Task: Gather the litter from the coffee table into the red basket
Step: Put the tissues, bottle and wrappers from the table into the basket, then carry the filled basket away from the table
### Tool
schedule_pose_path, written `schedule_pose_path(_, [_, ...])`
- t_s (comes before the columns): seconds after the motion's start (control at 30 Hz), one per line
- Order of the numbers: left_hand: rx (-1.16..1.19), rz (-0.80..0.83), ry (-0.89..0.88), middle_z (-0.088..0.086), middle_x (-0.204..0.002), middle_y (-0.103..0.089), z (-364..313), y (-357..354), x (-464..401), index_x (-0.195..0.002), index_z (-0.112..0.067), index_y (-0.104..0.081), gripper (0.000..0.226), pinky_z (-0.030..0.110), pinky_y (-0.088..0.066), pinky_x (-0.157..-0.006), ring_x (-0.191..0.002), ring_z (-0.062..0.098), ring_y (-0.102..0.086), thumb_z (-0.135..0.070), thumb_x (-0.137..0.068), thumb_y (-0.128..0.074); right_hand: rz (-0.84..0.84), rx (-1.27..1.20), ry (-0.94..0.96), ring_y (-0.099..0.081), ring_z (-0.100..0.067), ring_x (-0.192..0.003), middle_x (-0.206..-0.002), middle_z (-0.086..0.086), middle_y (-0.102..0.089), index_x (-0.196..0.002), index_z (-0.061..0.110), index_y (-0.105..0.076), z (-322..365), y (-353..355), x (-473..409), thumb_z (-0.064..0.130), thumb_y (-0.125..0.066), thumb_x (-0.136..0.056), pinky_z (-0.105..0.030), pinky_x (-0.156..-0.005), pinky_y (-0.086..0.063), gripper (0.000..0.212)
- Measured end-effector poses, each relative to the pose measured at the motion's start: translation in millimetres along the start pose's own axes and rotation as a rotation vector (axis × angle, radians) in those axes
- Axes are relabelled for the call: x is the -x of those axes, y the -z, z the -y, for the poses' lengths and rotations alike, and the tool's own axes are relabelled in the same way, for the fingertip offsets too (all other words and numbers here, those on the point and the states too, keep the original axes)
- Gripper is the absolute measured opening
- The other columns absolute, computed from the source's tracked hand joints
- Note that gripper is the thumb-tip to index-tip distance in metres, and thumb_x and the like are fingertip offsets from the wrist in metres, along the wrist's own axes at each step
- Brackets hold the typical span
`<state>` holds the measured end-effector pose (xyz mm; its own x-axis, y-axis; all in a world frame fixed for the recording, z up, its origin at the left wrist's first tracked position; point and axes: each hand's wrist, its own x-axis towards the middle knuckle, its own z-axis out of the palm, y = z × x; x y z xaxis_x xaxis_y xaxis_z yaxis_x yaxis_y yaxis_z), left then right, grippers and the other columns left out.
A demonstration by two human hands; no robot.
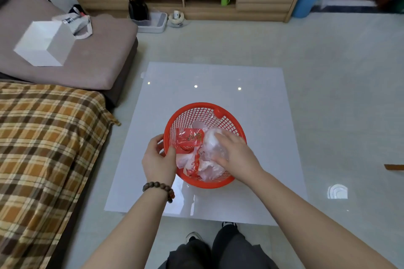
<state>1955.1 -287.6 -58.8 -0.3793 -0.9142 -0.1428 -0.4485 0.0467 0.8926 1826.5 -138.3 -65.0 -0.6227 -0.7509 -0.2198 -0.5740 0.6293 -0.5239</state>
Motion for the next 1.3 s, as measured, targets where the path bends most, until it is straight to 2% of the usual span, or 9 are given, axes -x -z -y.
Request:
schedule_pose_path(0.17, [0.041, 0.048, -0.019, -0.017, -0.093, -0.059, -7.7, -3.5, -2.3, -0.107, -0.03, -0.058, 0.023, 0.013, -0.042, -0.058, -0.072, -0.018, -0.055, -0.028, -0.085, -0.065, -0.327, -0.239, -0.132, -0.022, -0.021, -0.141, -0.156, -0.001, -0.022, -0.144, 0.032, -0.029, -14.2, 21.6, 27.8, 0.051, -0.055, -0.086, -0.038, -0.11, -0.026, 0.066])
schedule_pose_path(0.3, [0.062, 0.133, -0.018, -0.01, -0.096, -0.062, -20.3, -18.0, 2.8, -0.109, -0.029, -0.058, 0.024, 0.017, -0.047, -0.058, -0.077, -0.008, -0.056, -0.031, -0.085, -0.065, -0.329, -0.537, -0.451, -0.033, -0.02, -0.139, -0.155, -0.002, -0.027, -0.148, 0.024, -0.019, -43.1, 34.1, 47.0, 0.047, -0.053, -0.09, -0.036, -0.111, -0.03, 0.072])
schedule_pose_path(0.37, [0.07, 0.189, -0.036, -0.008, -0.098, -0.063, -29.8, -28.7, 9.5, -0.107, -0.03, -0.058, 0.022, 0.021, -0.051, -0.06, -0.082, -0.004, -0.058, -0.028, -0.086, -0.064, -0.326, -0.69, -0.528, -0.047, -0.019, -0.13, -0.147, 0.007, -0.041, -0.146, 0.031, -0.025, -52.5, 40.7, 60.6, 0.049, -0.052, -0.089, -0.029, -0.099, -0.04, 0.065])
schedule_pose_path(0.47, [0.084, 0.275, -0.072, -0.005, -0.099, -0.065, -45.0, -48.9, 29.6, -0.105, -0.03, -0.058, 0.021, 0.032, -0.057, -0.066, -0.089, 0.005, -0.062, -0.022, -0.086, -0.061, -0.406, -0.763, -0.504, -0.057, -0.014, -0.116, -0.118, 0.023, -0.058, -0.131, 0.043, -0.042, -66.4, 53.6, 85.4, 0.049, -0.049, -0.09, -0.026, -0.087, -0.047, 0.041])
schedule_pose_path(0.57, [0.08, 0.327, -0.08, 0.0, -0.103, -0.066, -57.4, -72.7, 56.1, -0.107, -0.028, -0.057, 0.022, 0.037, -0.058, -0.068, -0.09, 0.015, -0.065, -0.021, -0.087, -0.06, -0.482, -0.802, -0.501, -0.056, -0.016, -0.117, -0.128, 0.008, -0.059, -0.135, 0.033, -0.044, -87.5, 69.8, 108.6, 0.036, -0.047, -0.095, -0.041, -0.1, -0.047, 0.04])
schedule_pose_path(0.7, [0.076, 0.349, -0.087, 0.0, -0.101, -0.064, -66.0, -109.7, 93.1, -0.109, -0.028, -0.056, 0.022, 0.026, -0.055, -0.055, -0.083, 0.007, -0.064, -0.023, -0.088, -0.06, -0.514, -0.83, -0.522, -0.054, -0.018, -0.12, -0.133, 0.004, -0.057, -0.136, 0.03, -0.045, -129.4, 89.0, 136.6, 0.028, -0.042, -0.098, -0.045, -0.105, -0.043, 0.038])
schedule_pose_path(0.8, [0.06, 0.355, -0.083, -0.001, -0.1, -0.064, -73.0, -154.0, 128.6, -0.109, -0.029, -0.056, 0.021, 0.027, -0.055, -0.054, -0.083, 0.01, -0.065, -0.025, -0.089, -0.06, -0.538, -0.838, -0.537, -0.054, -0.019, -0.121, -0.132, 0.001, -0.058, -0.135, 0.026, -0.047, -180.4, 103.9, 157.1, 0.024, -0.04, -0.099, -0.046, -0.105, -0.042, 0.037])
schedule_pose_path(0.97, [0.022, 0.319, -0.068, 0.004, -0.107, -0.066, -92.8, -255.9, 199.6, -0.116, -0.024, -0.056, 0.026, 0.043, -0.058, -0.07, -0.092, 0.021, -0.065, -0.024, -0.09, -0.059, -0.528, -0.839, -0.538, -0.058, -0.018, -0.113, -0.123, 0.002, -0.063, -0.13, 0.026, -0.051, -292.8, 142.9, 185.9, 0.022, -0.039, -0.099, -0.042, -0.101, -0.046, 0.033])
schedule_pose_path(1.3, [0.046, 0.273, -0.071, 0.007, -0.102, -0.069, -172.0, -395.4, 285.2, -0.115, -0.018, -0.058, 0.028, 0.045, -0.058, -0.069, -0.087, 0.023, -0.068, -0.018, -0.087, -0.059, -0.455, -0.761, -0.424, -0.058, -0.017, -0.112, -0.123, 0.002, -0.063, -0.129, 0.025, -0.052, -449.0, 265.1, 206.5, 0.022, -0.04, -0.098, -0.039, -0.099, -0.046, 0.033])
